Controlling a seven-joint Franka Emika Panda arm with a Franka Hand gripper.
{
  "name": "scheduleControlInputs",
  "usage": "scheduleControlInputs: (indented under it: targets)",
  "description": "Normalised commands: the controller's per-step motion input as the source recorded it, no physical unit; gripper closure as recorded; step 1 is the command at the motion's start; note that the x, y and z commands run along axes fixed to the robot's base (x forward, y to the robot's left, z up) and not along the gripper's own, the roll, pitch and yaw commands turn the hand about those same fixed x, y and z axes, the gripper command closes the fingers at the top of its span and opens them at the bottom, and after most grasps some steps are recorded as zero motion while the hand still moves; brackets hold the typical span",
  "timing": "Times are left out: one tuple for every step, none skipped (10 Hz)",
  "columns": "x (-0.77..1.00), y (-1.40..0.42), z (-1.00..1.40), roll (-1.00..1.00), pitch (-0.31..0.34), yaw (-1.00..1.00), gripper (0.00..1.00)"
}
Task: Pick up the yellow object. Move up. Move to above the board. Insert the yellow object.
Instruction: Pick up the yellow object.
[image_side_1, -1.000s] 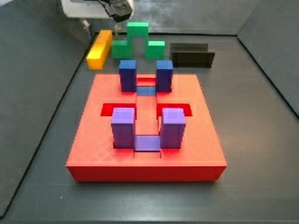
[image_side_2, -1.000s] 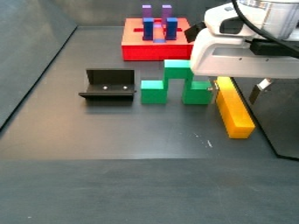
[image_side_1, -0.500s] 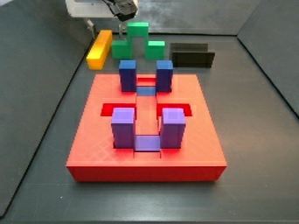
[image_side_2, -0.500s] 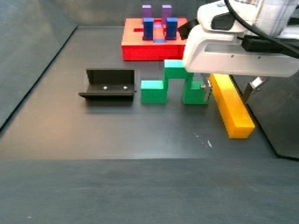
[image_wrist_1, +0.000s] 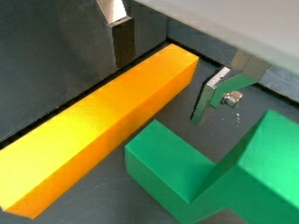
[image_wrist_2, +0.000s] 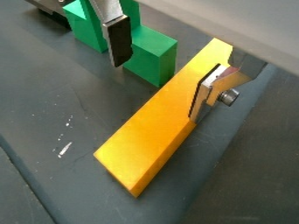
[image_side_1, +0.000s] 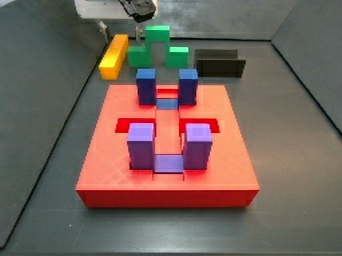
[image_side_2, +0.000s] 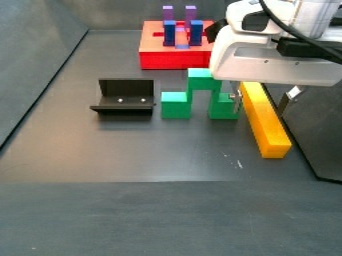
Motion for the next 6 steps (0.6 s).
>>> scheduleControlInputs:
  targets:
    - [0.03, 0.00, 0.00, -0.47, -0.251, -0.02, 0.00]
    - [0.14, 0.03, 0.00, -0.43, -0.170, 0.00, 0.00]
    - [0.19, 0.08, -0.05, -0.44, -0.131, 0.00, 0.00]
    - [0.29, 0.11, -0.18, -0.45, -0.066, 0.00, 0.00]
    - [0.33, 0.00, -0.29, -0.40, -0.026, 0.00, 0.00]
    - [0.31, -0.01, -0.39, -0.34, 0.000, 0.00, 0.00]
